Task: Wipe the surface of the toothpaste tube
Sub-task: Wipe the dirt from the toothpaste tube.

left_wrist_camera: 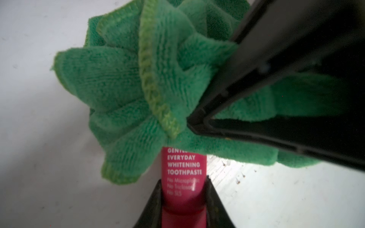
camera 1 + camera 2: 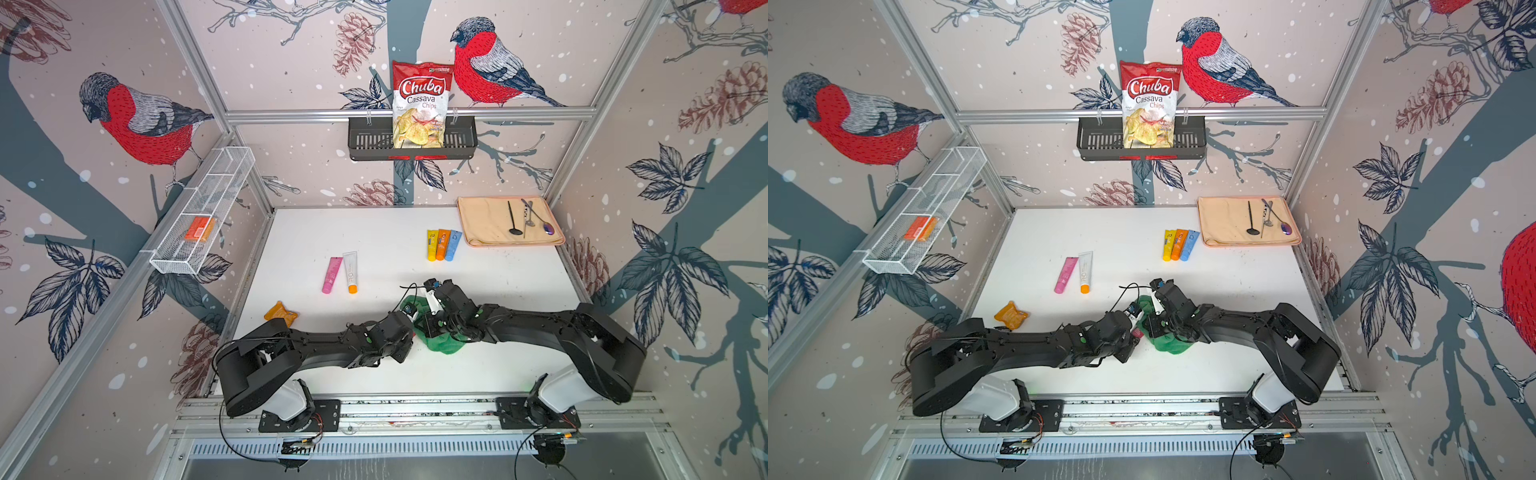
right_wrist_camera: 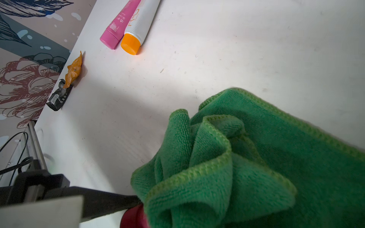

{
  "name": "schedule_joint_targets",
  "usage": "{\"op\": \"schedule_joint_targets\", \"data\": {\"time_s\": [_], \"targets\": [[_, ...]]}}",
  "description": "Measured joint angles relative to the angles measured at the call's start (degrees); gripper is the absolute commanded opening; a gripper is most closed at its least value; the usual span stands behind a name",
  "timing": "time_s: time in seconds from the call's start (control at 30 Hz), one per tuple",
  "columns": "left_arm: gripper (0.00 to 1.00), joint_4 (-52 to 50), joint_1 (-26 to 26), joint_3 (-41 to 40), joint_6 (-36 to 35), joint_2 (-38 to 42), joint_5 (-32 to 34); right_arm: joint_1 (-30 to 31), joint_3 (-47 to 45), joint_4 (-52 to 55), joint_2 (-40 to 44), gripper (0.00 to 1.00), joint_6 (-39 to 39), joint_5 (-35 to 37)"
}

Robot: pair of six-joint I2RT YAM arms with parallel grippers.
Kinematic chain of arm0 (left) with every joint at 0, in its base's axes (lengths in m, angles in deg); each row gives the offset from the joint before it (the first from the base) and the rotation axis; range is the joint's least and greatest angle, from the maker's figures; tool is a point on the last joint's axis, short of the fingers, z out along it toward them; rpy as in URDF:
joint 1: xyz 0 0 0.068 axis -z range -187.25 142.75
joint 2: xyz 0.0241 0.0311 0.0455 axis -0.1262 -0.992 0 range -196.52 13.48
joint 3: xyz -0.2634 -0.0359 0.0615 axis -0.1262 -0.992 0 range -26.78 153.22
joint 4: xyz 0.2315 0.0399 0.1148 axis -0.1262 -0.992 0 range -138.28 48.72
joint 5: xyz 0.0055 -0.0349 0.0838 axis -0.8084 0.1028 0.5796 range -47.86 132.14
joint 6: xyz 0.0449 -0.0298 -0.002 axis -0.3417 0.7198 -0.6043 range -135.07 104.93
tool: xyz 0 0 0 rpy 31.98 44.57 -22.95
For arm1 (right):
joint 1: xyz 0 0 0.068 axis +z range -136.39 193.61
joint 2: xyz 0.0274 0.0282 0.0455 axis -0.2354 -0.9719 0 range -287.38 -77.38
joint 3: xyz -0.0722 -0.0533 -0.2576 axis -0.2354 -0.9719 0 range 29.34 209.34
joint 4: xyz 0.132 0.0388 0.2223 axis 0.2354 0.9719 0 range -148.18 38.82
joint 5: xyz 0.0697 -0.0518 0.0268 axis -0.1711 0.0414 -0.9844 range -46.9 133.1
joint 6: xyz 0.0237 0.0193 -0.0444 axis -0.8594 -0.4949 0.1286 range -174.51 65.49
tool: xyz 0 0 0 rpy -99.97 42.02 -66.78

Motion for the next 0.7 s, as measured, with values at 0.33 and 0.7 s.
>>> {"op": "schedule_joint_targets", "data": {"time_s": [0.33, 0.7], "targets": [[0.17, 0.15, 0.0, 0.0, 0.02, 0.02, 0.17, -9.77, -1.42, 5.79, 3.52, 0.11, 0.2, 9.64], [0.53, -3.43, 0.0, 7.19, 2.75, -1.11, 1.84, -16.96, -0.26, 9.57, 17.68, 0.09, 0.24, 16.04]]}}
